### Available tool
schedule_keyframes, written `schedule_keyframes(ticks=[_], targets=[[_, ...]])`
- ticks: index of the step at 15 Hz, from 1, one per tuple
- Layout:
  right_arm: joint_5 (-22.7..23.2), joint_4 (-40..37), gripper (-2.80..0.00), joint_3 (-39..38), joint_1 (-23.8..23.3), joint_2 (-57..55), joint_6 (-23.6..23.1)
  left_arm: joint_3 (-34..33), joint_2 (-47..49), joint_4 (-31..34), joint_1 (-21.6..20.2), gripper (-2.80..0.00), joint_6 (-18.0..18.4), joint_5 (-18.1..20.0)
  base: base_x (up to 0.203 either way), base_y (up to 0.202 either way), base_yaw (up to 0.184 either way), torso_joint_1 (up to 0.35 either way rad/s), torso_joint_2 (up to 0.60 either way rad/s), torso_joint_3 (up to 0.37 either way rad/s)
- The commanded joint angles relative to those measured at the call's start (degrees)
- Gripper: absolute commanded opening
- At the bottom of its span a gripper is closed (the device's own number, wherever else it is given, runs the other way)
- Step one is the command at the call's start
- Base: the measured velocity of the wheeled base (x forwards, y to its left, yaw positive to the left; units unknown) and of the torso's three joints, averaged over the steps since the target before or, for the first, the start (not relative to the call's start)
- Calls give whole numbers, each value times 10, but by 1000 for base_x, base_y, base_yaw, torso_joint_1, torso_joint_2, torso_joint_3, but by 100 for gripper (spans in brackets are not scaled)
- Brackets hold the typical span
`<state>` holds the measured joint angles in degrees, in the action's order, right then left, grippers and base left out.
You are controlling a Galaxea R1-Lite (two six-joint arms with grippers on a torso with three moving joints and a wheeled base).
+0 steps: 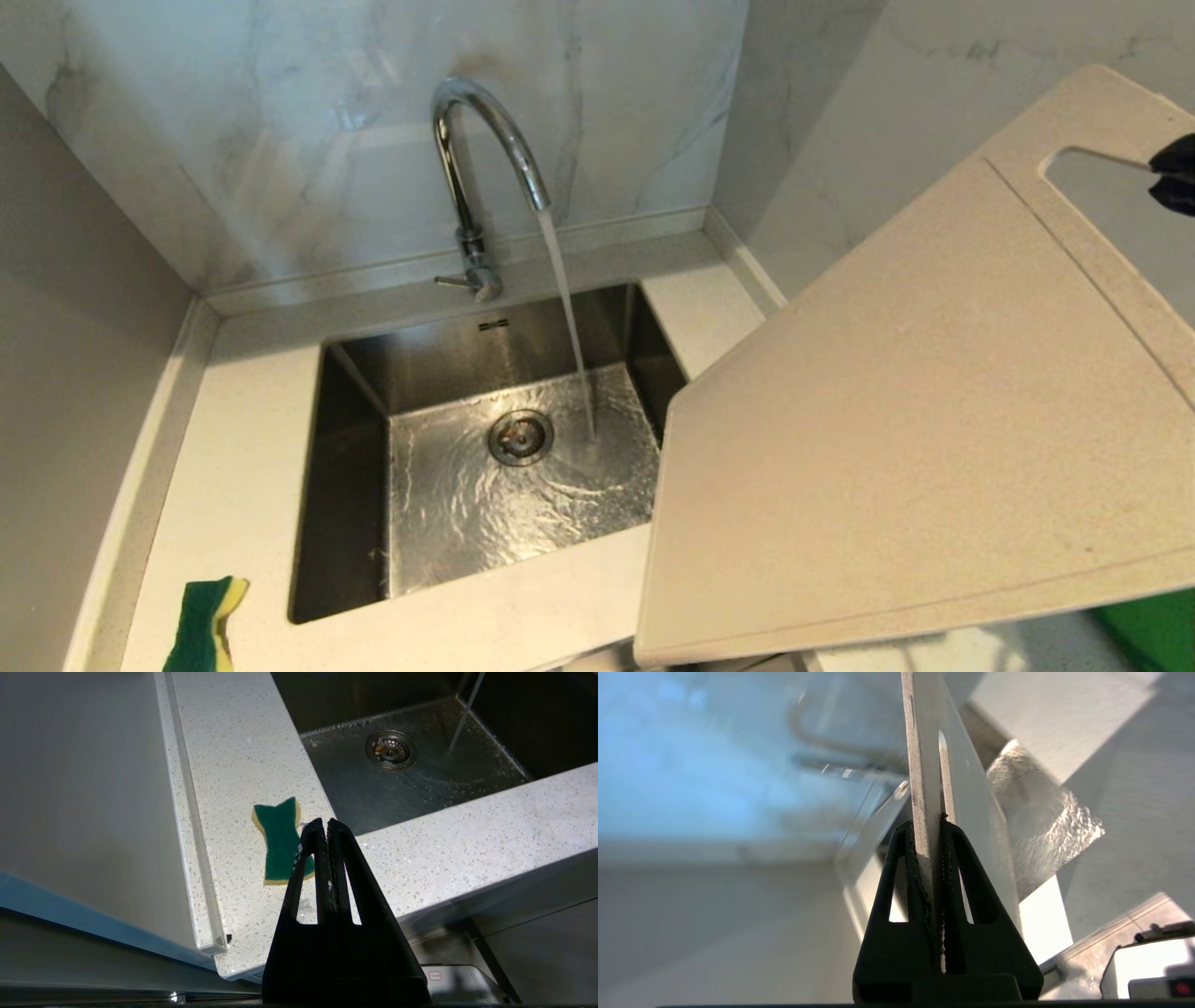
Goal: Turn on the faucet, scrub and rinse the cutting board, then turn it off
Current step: Put down the cutting board
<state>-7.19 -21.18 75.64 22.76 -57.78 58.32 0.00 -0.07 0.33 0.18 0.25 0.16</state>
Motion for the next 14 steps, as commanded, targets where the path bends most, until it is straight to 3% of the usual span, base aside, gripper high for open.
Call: schedule_keyframes(ticks=[1,8,14], targets=[[-35,-16,-280,-8,1,1,26,-1,1,0,0,-280,0,0,0,0,0,0,0,0],[-52,-58,-280,-9,1,5,106,-1,1,0,0,-280,0,0,0,0,0,0,0,0],[-95,-65,-280,-16,1,5,114,-1,1,0,0,-280,0,0,0,0,0,0,0,0]])
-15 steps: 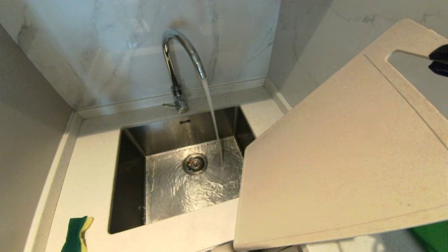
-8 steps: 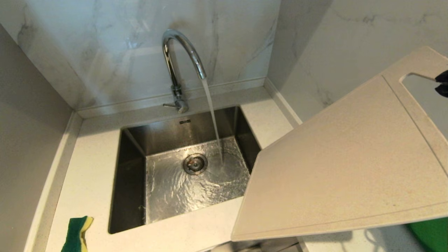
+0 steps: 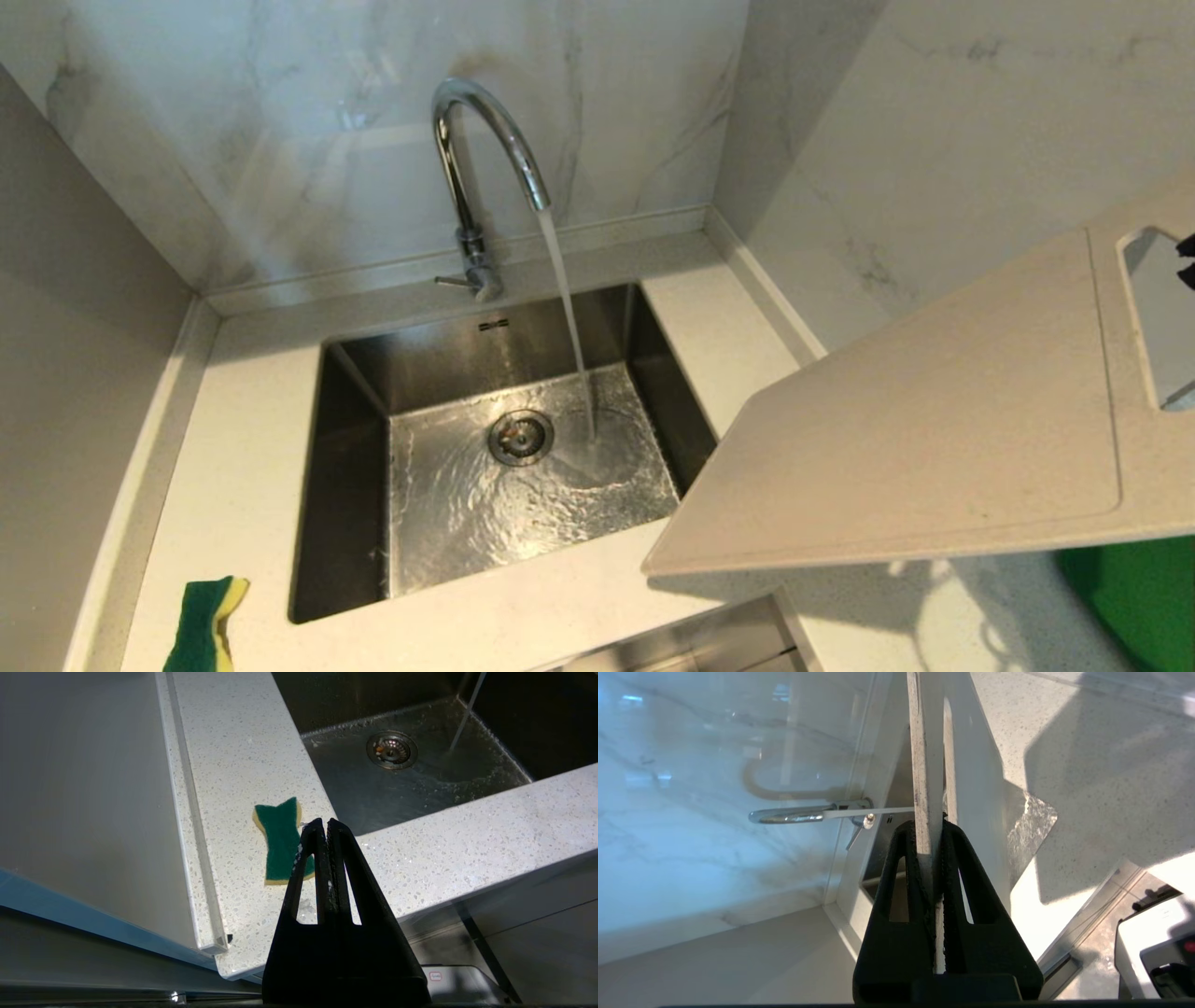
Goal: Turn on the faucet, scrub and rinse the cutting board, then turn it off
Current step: Put down the cutting board
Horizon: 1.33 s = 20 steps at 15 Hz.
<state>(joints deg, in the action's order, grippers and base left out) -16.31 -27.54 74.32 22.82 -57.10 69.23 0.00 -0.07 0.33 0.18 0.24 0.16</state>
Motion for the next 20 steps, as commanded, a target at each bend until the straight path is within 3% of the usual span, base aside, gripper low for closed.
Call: schedule_keyframes(ticks=[1,17,20], targets=[[-4,-1,-280,-7,0,-1,12,-1,1,0,0,-280,0,0,0,0,0,0,0,0],[-43,8,-280,-67,-1,7,50,-1,1,0,0,-280,0,0,0,0,0,0,0,0],[-48,17,-280,-74,-19,7,52,-1,1,0,0,-280,0,0,0,0,0,0,0,0]])
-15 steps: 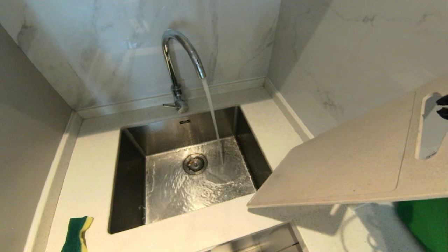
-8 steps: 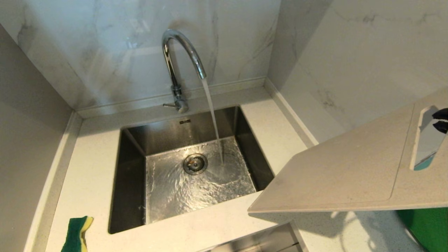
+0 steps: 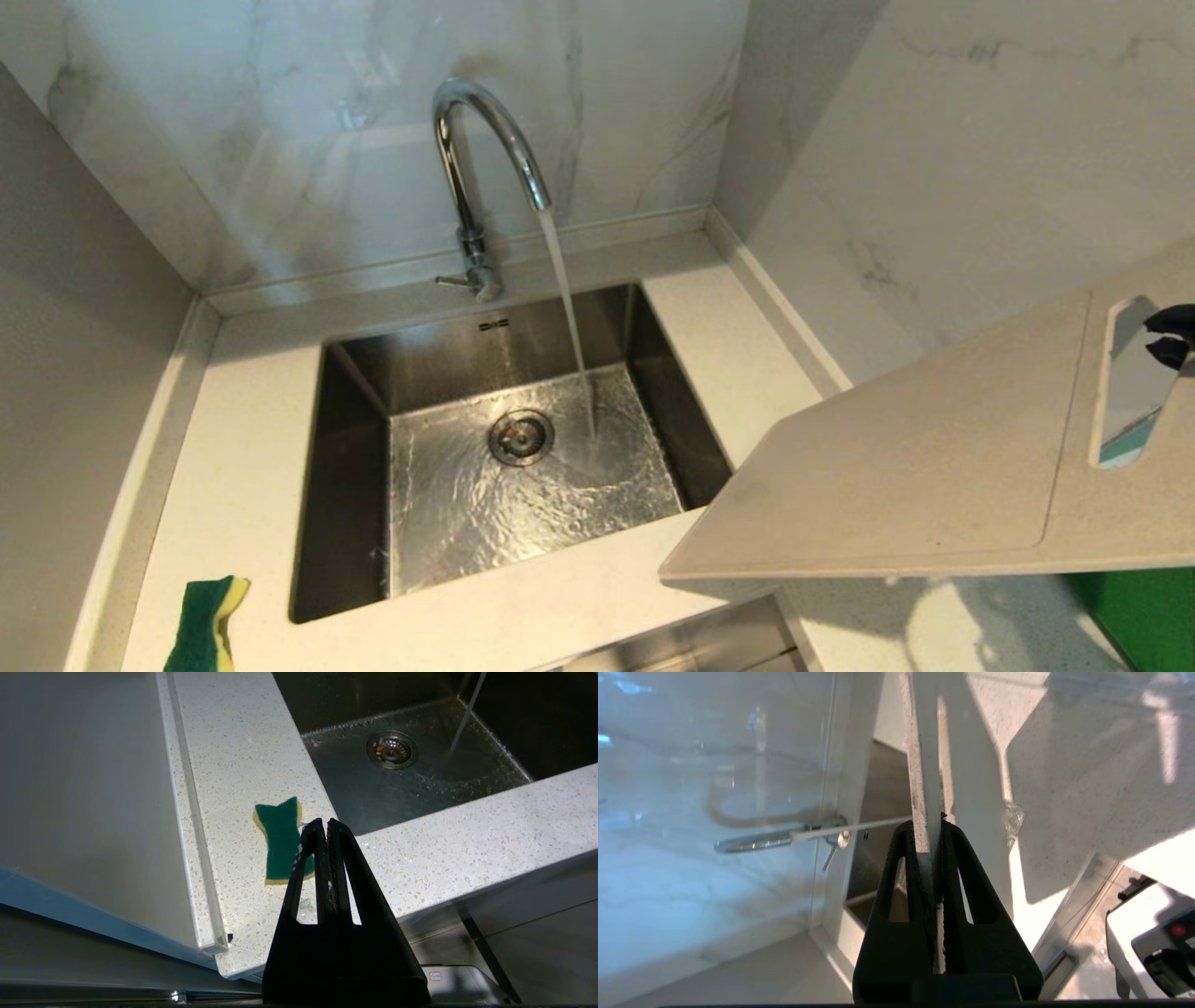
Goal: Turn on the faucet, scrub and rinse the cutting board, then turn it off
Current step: Put down the cutting board
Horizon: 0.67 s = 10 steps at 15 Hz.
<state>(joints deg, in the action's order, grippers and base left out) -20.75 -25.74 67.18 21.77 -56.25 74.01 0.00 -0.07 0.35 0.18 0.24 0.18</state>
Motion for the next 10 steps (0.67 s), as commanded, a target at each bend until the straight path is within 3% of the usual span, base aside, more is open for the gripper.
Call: schedule_keyframes(ticks=[1,10], targets=[[-4,0,-280,-5,-9,-2,5,-1,1,0,0,-280,0,0,0,0,0,0,0,0],[-2,15,-280,-15,-9,-2,14,-1,1,0,0,-280,0,0,0,0,0,0,0,0]])
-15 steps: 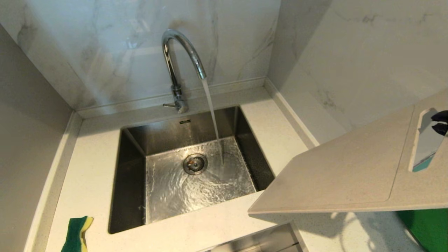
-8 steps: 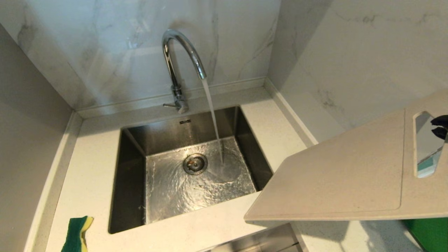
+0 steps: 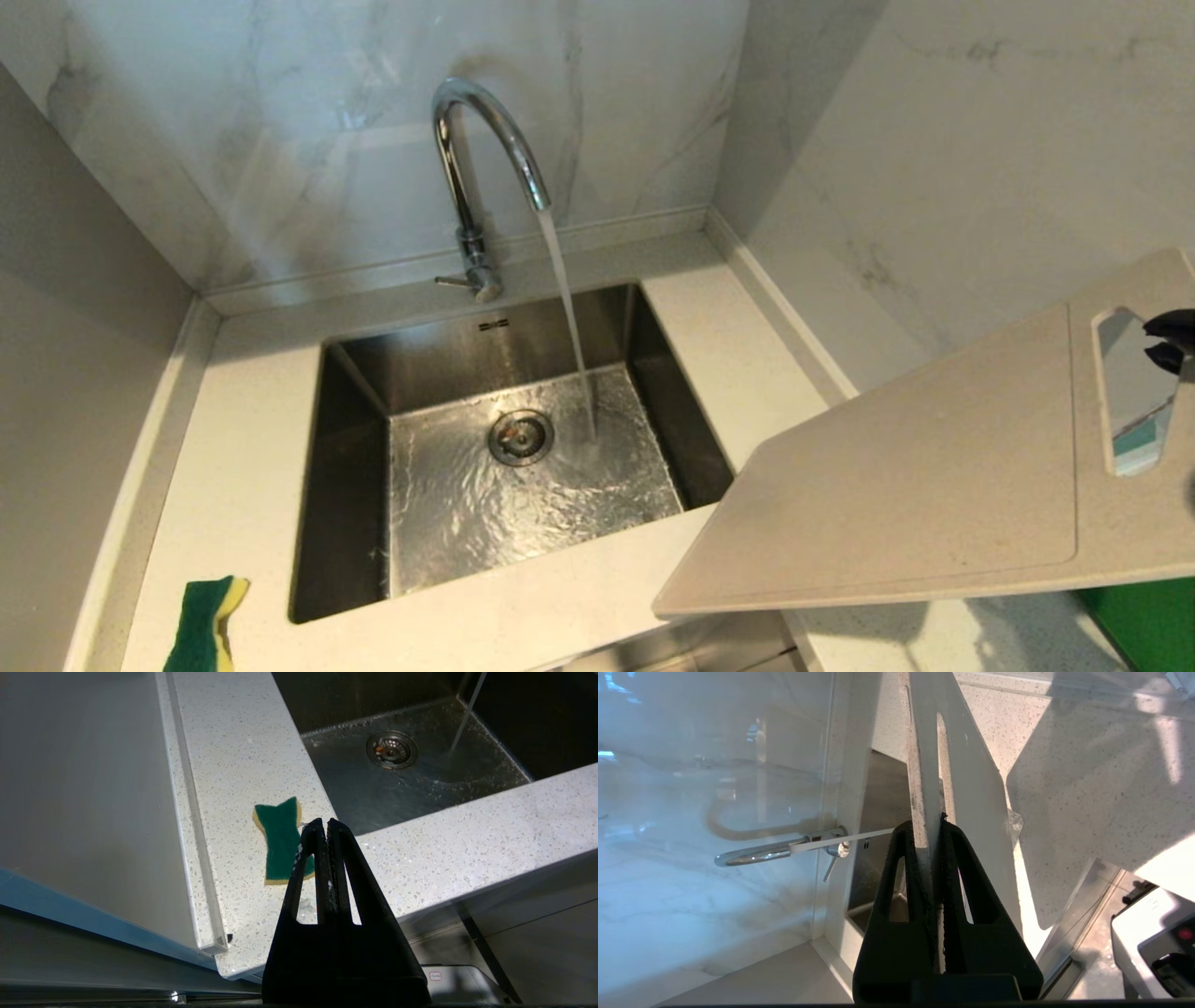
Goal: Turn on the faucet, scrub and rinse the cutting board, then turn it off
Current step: Put down the cutting board
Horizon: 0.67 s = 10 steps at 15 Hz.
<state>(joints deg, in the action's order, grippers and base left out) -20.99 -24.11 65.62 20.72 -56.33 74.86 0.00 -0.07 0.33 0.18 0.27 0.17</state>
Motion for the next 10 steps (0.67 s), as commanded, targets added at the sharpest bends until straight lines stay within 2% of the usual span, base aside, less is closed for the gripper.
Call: schedule_keyframes(ticks=[1,10], targets=[[1,-1,-280,0,2,-1,5,-1,1,0,0,-280,0,0,0,0,0,0,0,0],[10,4,-280,10,8,-2,-2,-1,1,0,0,-280,0,0,0,0,0,0,0,0]])
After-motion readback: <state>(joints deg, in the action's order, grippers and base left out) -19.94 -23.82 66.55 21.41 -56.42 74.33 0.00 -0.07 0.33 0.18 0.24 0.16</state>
